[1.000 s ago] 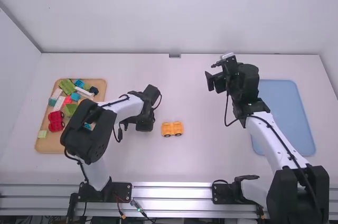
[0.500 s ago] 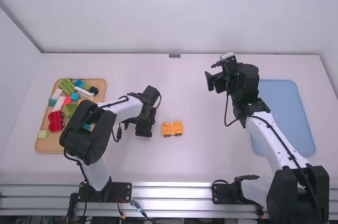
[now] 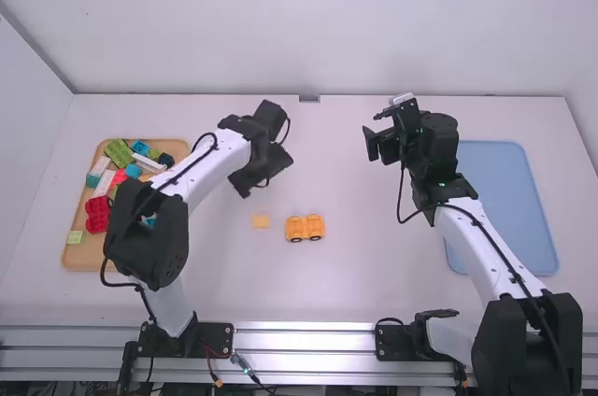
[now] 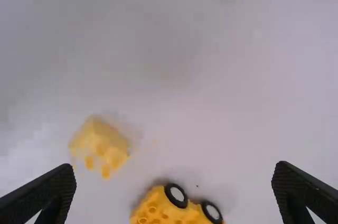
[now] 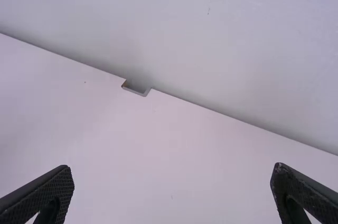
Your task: Assemble lego blocks to make yellow taxi
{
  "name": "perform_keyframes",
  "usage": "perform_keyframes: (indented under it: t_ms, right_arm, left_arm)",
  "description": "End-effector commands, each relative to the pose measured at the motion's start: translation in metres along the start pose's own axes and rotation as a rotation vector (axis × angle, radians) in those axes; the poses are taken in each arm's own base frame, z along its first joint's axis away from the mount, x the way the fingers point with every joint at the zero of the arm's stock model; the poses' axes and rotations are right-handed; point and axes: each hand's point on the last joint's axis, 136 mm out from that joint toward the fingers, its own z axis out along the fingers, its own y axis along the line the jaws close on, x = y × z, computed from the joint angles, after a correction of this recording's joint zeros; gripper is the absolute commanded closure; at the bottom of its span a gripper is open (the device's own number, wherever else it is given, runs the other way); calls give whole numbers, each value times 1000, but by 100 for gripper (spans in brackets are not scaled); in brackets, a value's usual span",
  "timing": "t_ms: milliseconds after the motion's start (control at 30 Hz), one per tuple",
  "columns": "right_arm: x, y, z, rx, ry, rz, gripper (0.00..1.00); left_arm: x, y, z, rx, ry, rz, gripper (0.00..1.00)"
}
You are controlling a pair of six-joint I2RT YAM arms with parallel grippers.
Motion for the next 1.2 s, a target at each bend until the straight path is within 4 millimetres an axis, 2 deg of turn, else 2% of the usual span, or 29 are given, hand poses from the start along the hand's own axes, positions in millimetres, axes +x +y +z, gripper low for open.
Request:
perform_keyframes:
  t_ms: [0, 67, 100, 200, 267, 367, 467, 500, 533, 567, 633, 700, 733, 833, 867, 967, 1033, 1100, 1167]
  right_arm:
    - [-14, -4, 1, 11, -29, -3, 1]
    - [-16, -5, 0, 14, -36, -4, 1]
    - [-16, -5, 0, 14, -38, -5, 1]
    - [-18, -5, 0, 15, -43, -6, 1]
    - [-18, -5, 0, 14, -43, -5, 1]
    - [-19, -4, 0, 12, -50, -5, 1]
    - [-18, 12, 1, -60, -47, -41, 1]
    - [-18, 24, 0, -115, -53, -105, 1]
    - [-17, 31, 0, -153, -55, -144, 1]
    - [-15, 48, -3, -234, -65, -217, 1]
    - [-13, 64, -7, -317, -83, -282, 1]
    - [-8, 87, -15, -445, -106, -351, 1]
    - [-8, 89, -15, -453, -109, -356, 1]
    - [4, 117, -32, -633, -162, -436, 1]
    - [4, 117, -32, -633, -162, -436, 1]
    - [23, 138, -45, -759, -214, -475, 1]
    - [29, 145, -47, -796, -220, -479, 1]
    - [36, 151, -45, -827, -213, -476, 1]
    - [52, 164, -39, -893, -200, -480, 1]
  left_arm:
    - [-24, -10, -12, -30, -99, 633, 1]
    - [-34, -15, -19, -48, -140, 886, 1]
    - [-35, -16, -20, -49, -143, 942, 1]
    - [-37, -25, -21, -50, -166, 1302, 1]
    - [-37, -26, -20, -60, -169, 1480, 1]
    - [-37, -35, -18, -23, -200, 1613, 1]
    - [-6, -46, -21, 263, -161, 1875, 1]
    - [6, -43, -25, 381, -147, 1964, 1]
    - [11, -41, -27, 442, -144, 1998, 1]
    - [17, -39, -31, 561, -158, 2036, 1]
    - [18, -36, -35, 690, -195, 2032, 1]
    - [17, -27, -40, 847, -257, 2008, 1]
    - [17, -26, -41, 857, -261, 2007, 1]
    - [21, -6, -39, 1028, -348, 1972, 1]
    - [21, -6, -39, 1028, -348, 1972, 1]
    - [29, 6, -29, 1130, -430, 1920, 1]
    - [31, 7, -27, 1159, -444, 1881, 1]
    - [32, 9, -23, 1164, -448, 1851, 1]
    - [34, 14, -15, 1152, -421, 1818, 1]
